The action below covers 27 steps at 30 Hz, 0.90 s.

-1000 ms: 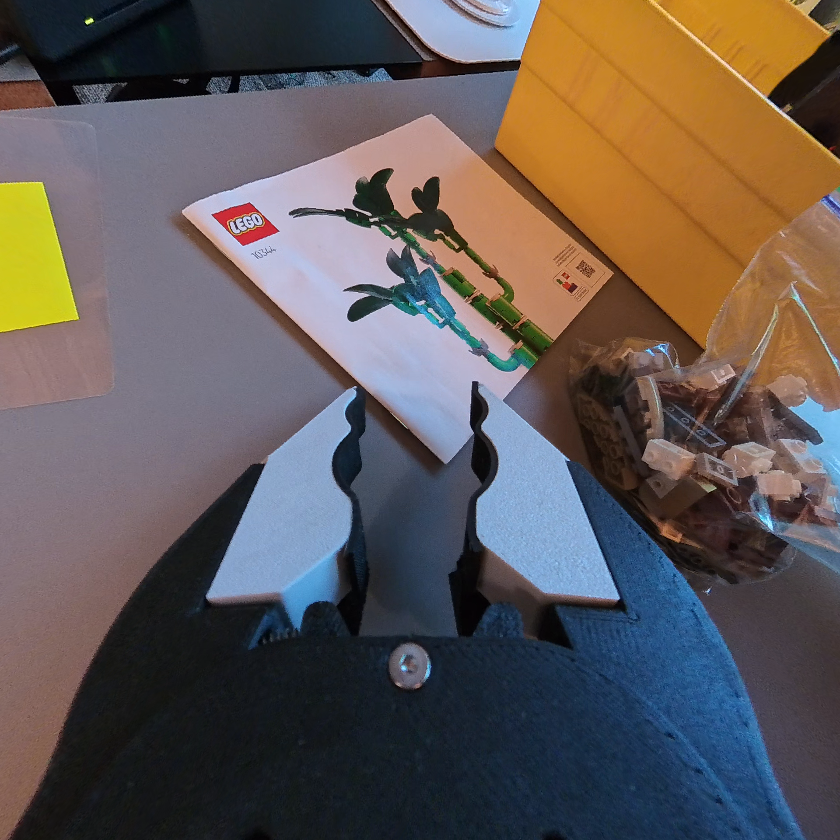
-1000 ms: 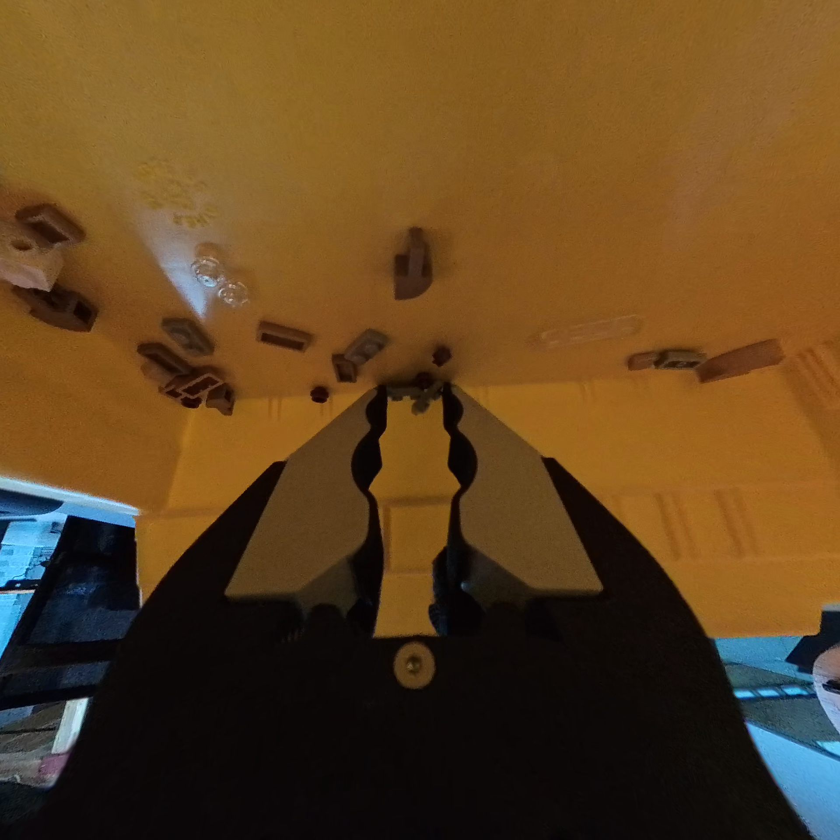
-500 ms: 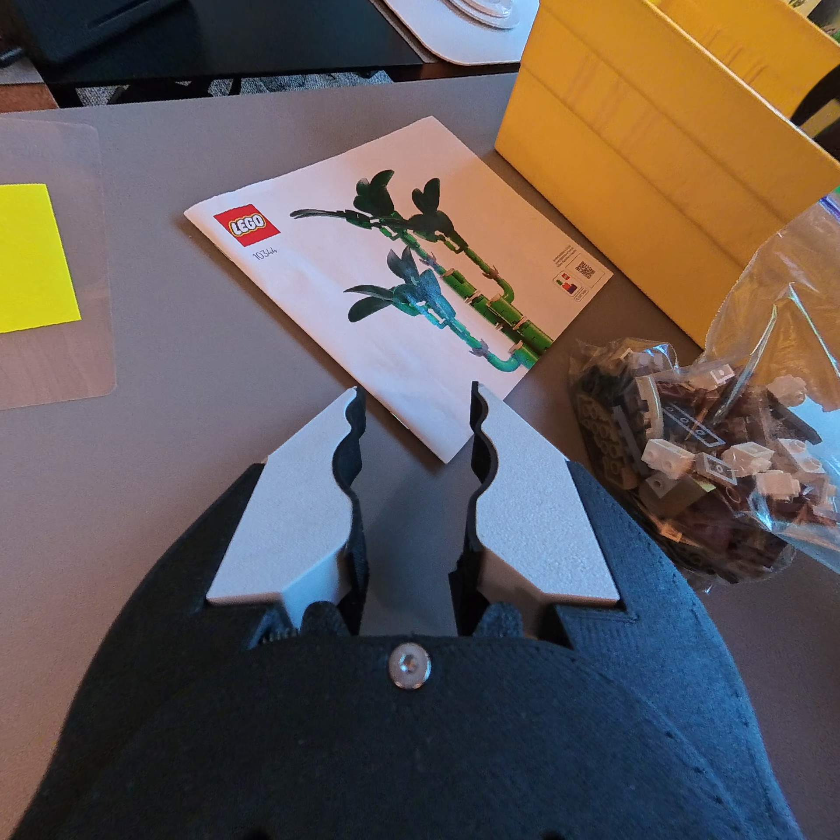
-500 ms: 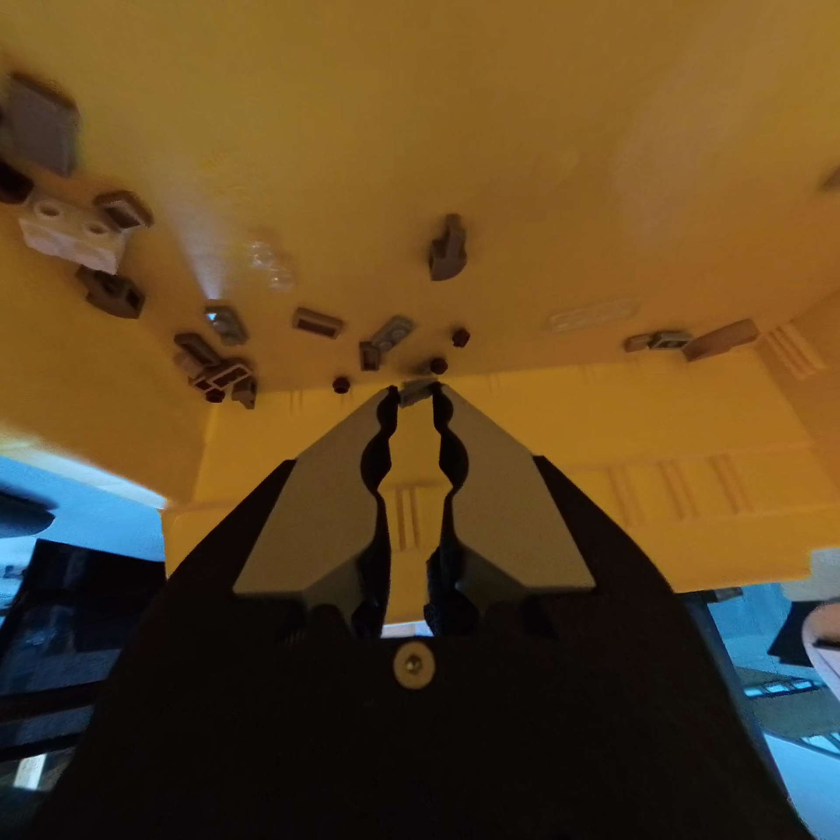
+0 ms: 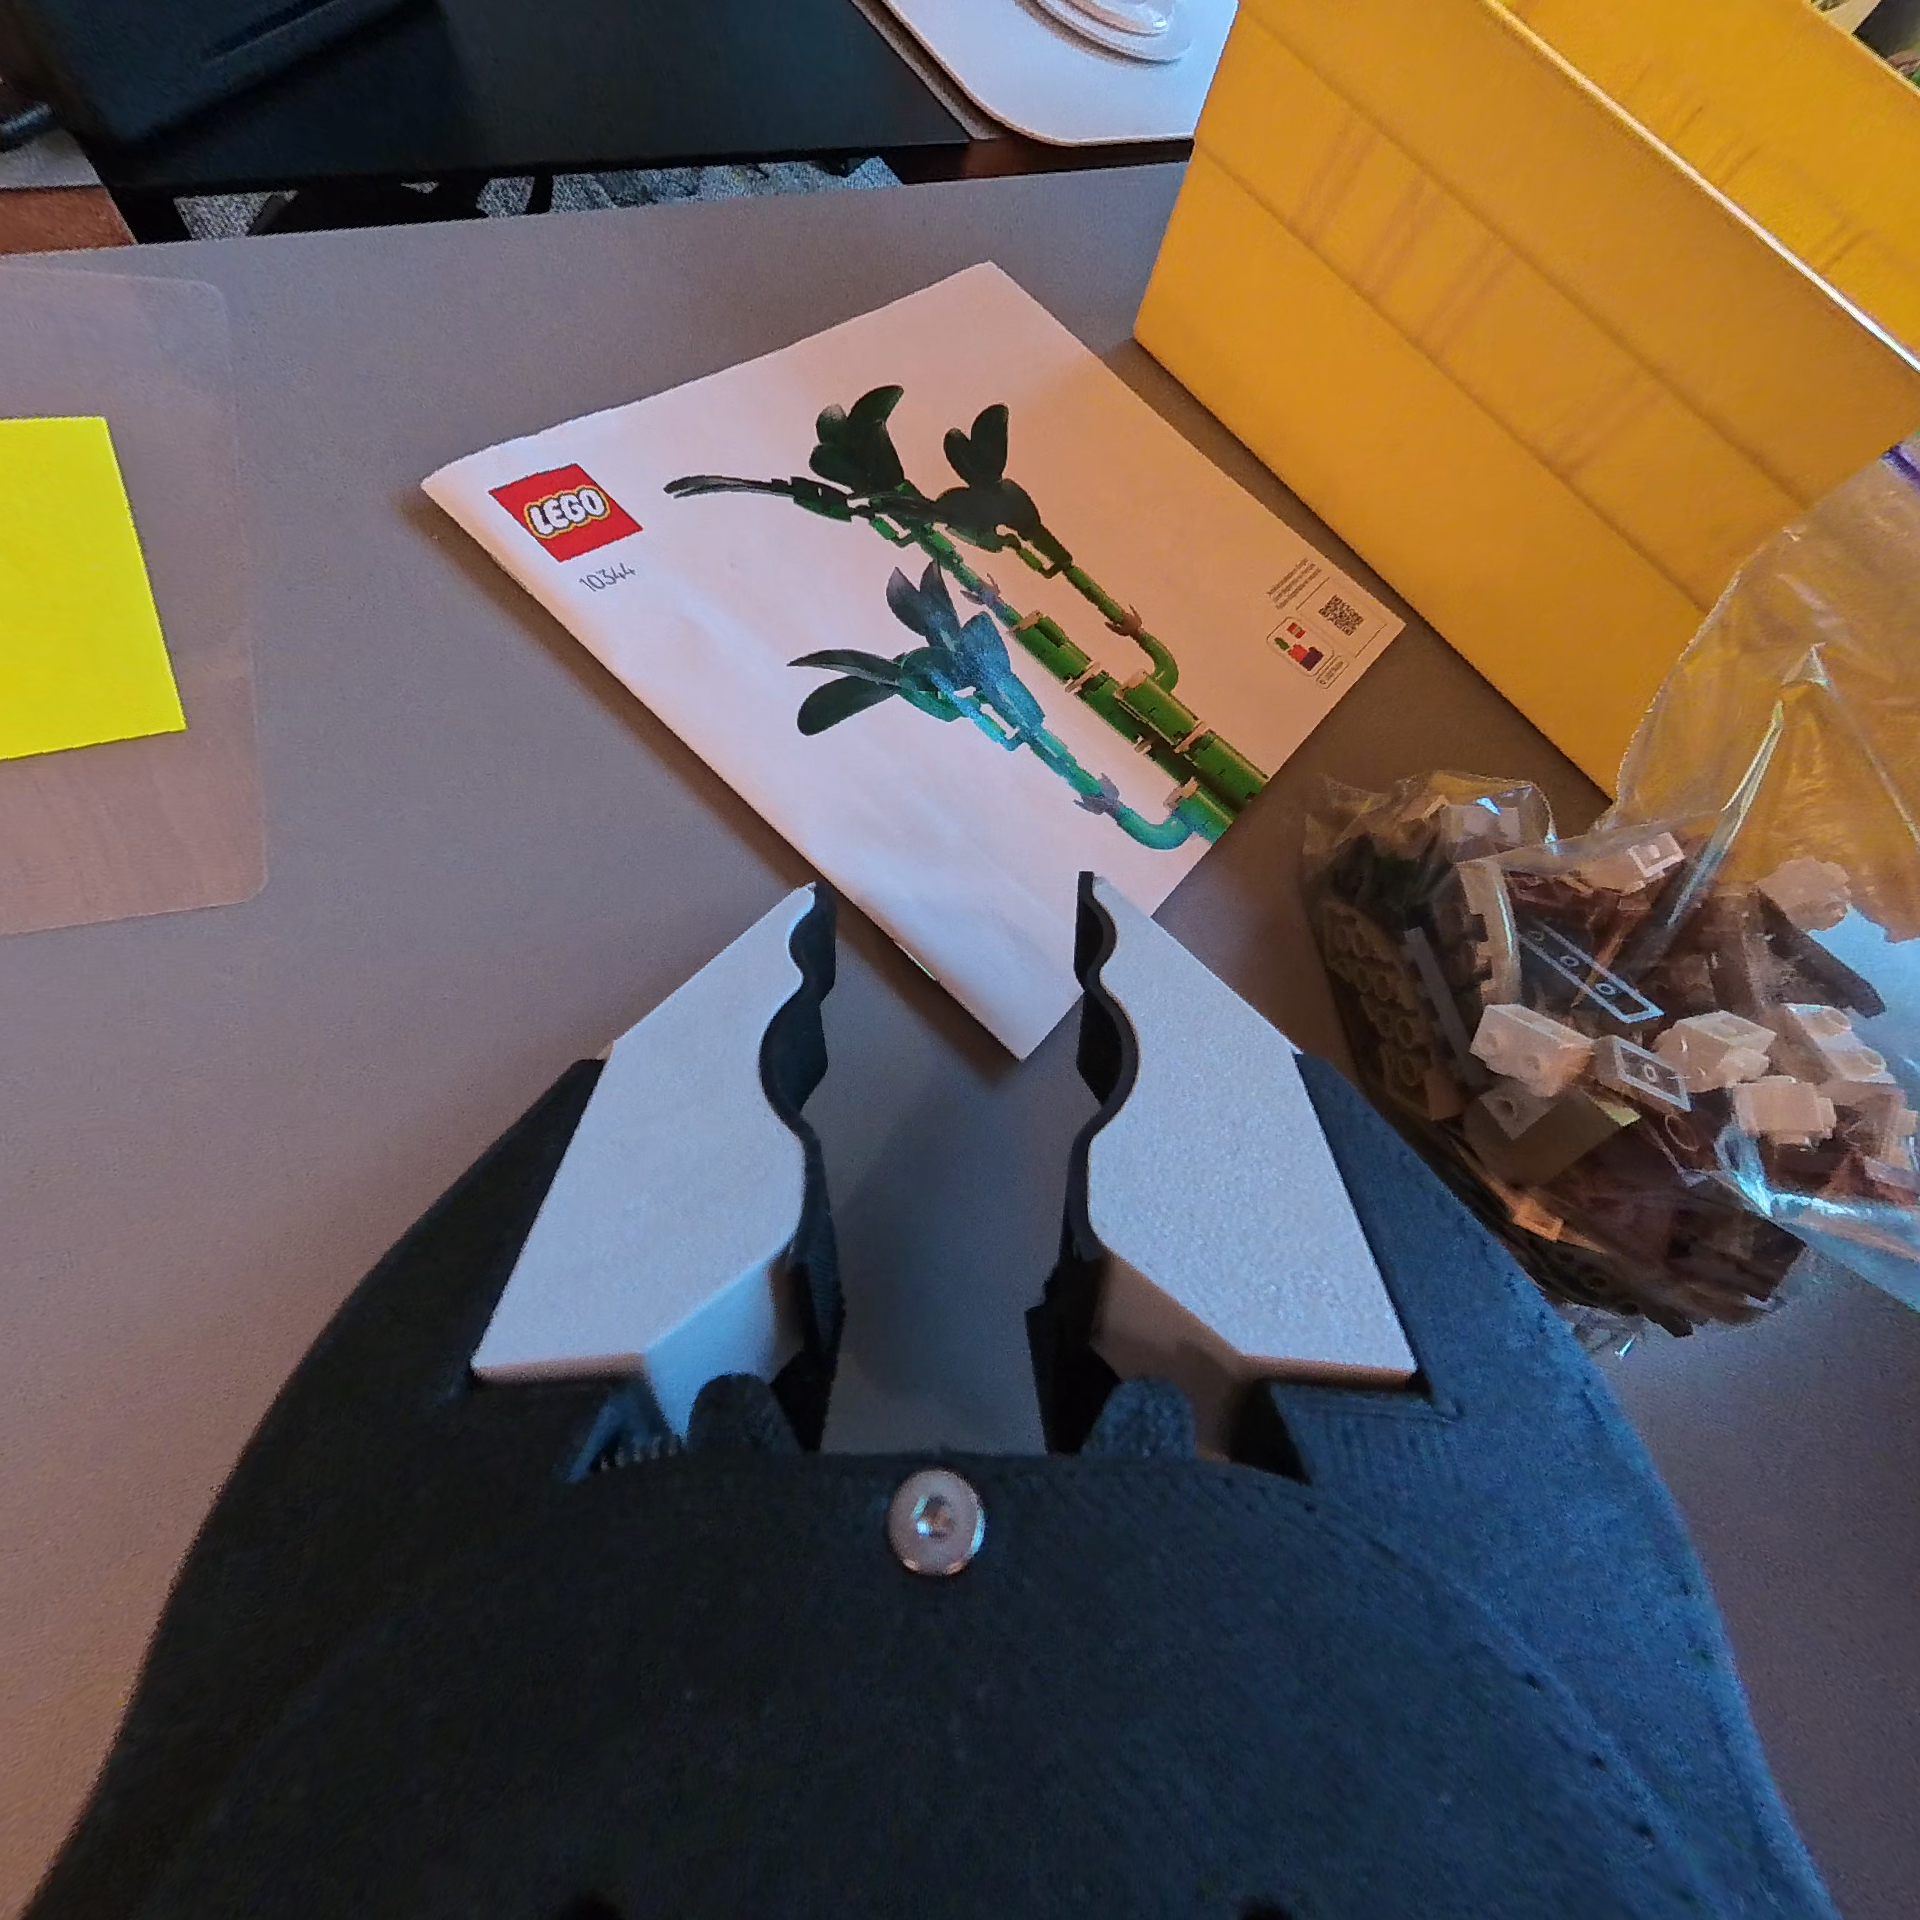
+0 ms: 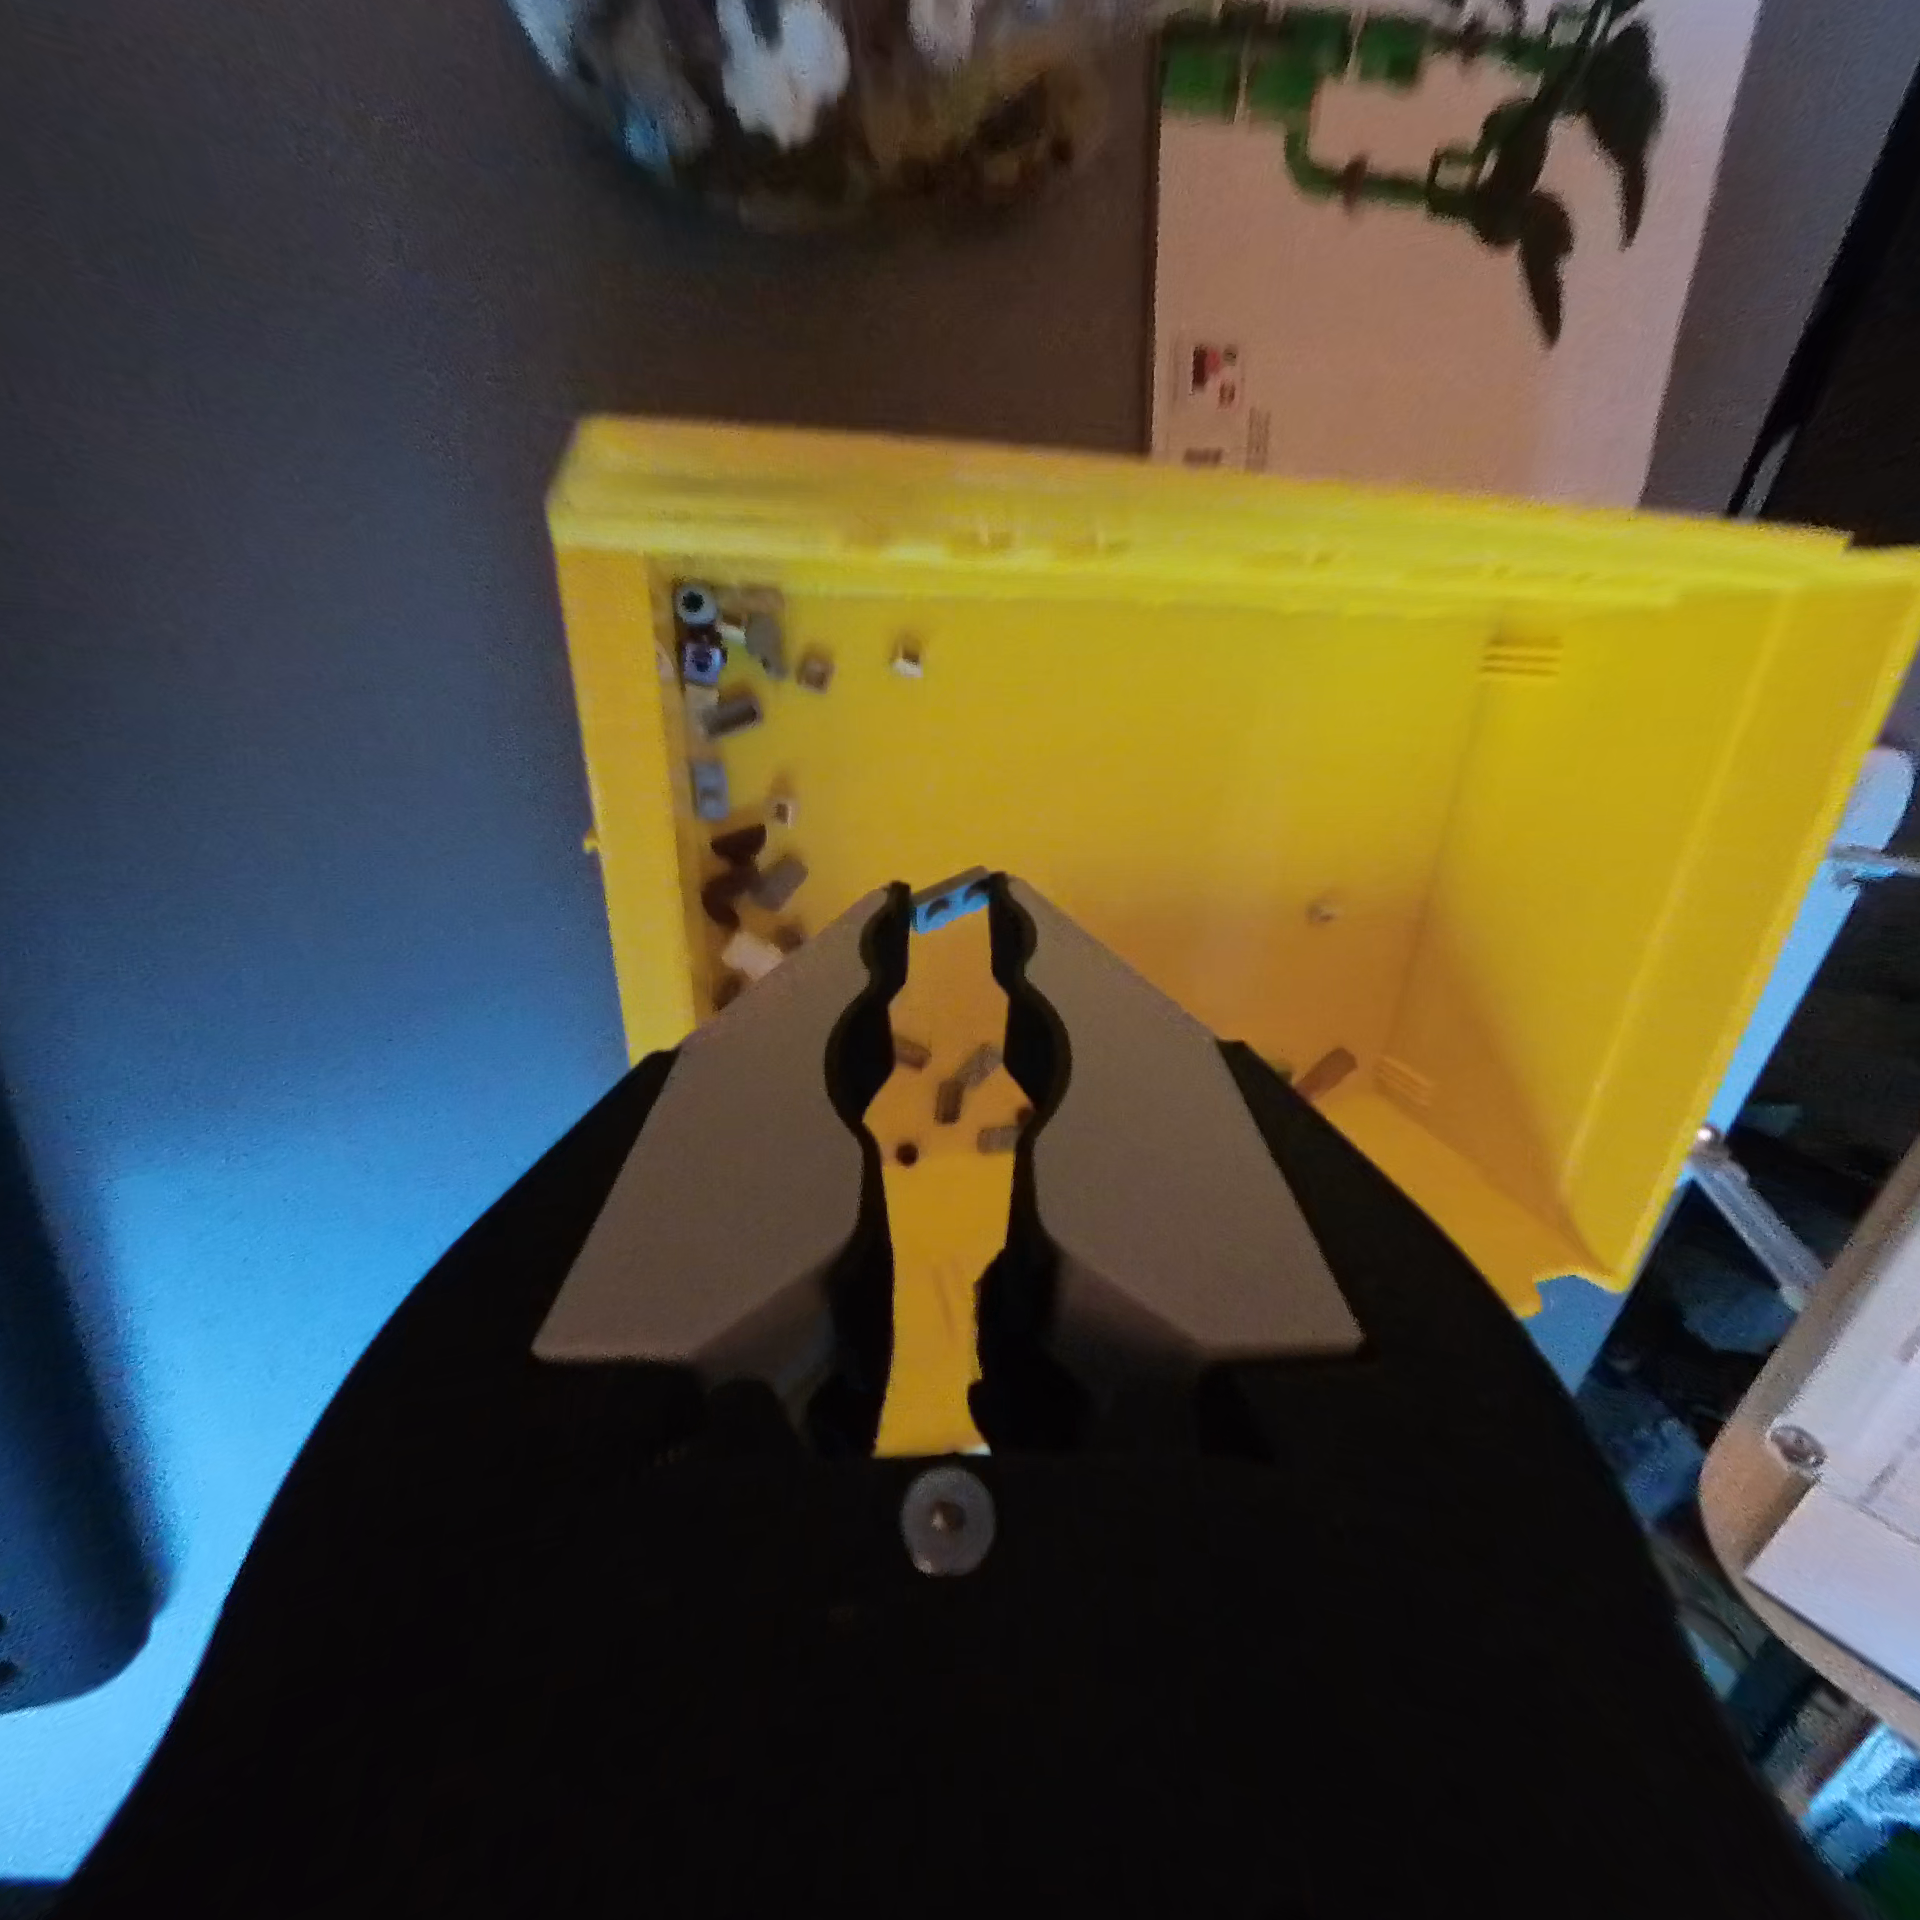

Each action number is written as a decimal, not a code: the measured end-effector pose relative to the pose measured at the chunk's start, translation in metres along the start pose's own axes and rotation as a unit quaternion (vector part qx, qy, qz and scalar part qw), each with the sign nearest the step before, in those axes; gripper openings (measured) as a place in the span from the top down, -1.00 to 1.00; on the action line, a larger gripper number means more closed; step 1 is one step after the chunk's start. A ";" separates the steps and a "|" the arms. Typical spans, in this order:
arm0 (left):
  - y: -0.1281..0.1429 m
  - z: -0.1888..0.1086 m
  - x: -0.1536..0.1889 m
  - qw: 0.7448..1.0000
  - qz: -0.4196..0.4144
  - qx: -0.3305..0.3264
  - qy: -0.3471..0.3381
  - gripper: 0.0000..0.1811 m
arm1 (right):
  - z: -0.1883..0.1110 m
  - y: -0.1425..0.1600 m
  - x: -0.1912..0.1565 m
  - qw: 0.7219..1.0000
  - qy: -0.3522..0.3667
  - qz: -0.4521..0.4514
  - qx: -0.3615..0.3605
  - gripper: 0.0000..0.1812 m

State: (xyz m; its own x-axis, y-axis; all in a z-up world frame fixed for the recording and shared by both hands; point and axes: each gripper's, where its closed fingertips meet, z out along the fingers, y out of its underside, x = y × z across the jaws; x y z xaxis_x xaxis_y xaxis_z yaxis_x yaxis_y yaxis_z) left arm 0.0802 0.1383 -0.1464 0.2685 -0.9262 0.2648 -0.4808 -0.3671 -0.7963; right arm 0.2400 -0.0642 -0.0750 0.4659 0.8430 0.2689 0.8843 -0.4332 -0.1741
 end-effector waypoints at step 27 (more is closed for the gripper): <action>0.001 0.001 0.003 1.000 0.004 -0.004 0.004 0.50 | -0.006 0.032 0.053 0.989 0.058 0.134 0.012 0.66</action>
State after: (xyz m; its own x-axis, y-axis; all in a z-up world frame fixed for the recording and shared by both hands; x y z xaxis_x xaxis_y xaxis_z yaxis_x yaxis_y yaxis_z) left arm 0.0818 0.1349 -0.1472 0.2587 -0.9294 0.2632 -0.4902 -0.3611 -0.7933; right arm 0.2932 -0.0356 -0.0608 0.6850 0.6564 0.3160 0.7283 -0.6273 -0.2757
